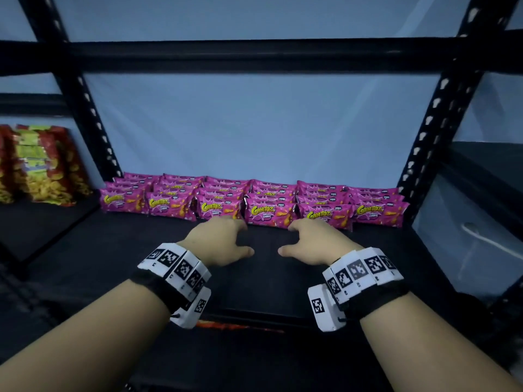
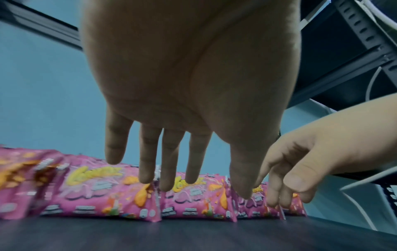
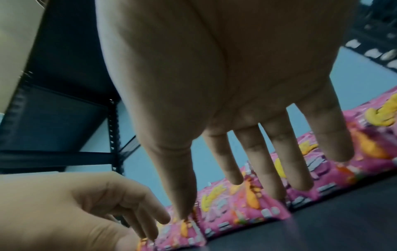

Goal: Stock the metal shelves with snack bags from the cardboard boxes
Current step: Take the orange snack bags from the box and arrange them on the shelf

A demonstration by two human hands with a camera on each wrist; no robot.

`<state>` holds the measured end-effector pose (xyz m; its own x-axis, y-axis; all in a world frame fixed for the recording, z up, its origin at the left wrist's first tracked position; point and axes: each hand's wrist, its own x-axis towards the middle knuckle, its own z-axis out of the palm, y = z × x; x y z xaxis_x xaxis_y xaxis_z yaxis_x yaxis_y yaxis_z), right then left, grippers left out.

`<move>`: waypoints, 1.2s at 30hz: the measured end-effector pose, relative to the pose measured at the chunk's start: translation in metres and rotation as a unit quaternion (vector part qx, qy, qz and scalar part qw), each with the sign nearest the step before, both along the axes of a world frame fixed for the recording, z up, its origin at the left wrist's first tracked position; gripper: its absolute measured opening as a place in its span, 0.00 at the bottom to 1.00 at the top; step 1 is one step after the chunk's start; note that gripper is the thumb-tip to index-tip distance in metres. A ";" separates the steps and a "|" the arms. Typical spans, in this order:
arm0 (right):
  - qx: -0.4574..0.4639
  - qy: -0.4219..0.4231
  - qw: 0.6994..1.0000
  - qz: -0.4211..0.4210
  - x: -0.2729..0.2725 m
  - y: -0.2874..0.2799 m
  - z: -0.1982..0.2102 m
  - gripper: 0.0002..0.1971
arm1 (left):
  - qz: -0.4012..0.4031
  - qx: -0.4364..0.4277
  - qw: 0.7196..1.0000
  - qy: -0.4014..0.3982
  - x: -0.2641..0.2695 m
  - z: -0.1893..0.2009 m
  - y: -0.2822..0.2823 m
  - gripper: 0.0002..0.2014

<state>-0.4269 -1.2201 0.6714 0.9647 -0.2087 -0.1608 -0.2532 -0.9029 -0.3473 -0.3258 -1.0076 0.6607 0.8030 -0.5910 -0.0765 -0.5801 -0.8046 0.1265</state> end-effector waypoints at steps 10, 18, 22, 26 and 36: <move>0.073 -0.058 0.988 0.124 0.026 0.129 -0.025 0.31 | 0.183 -0.101 0.978 -0.001 -0.051 -0.019 0.139 0.15; 0.147 -0.101 0.957 0.227 0.020 0.257 -0.054 0.15 | 0.296 -0.145 0.944 -0.002 -0.085 -0.068 0.262 0.11; 0.149 -0.069 0.951 0.261 0.030 0.324 -0.080 0.15 | 0.316 -0.147 0.936 0.043 -0.082 -0.104 0.333 0.13; 0.133 -0.003 0.943 0.305 0.050 0.400 -0.115 0.16 | 0.322 -0.134 0.931 0.105 -0.079 -0.149 0.410 0.18; 0.067 0.209 0.905 0.365 0.084 0.571 -0.227 0.19 | 0.397 -0.110 0.877 0.247 -0.091 -0.249 0.605 0.31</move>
<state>-0.3433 -0.6491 0.4447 0.6871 0.5068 -0.5206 0.2586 -0.8402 -0.4767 -0.4164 -0.4031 0.4113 0.8689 0.0955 -0.4856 0.3217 -0.8546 0.4076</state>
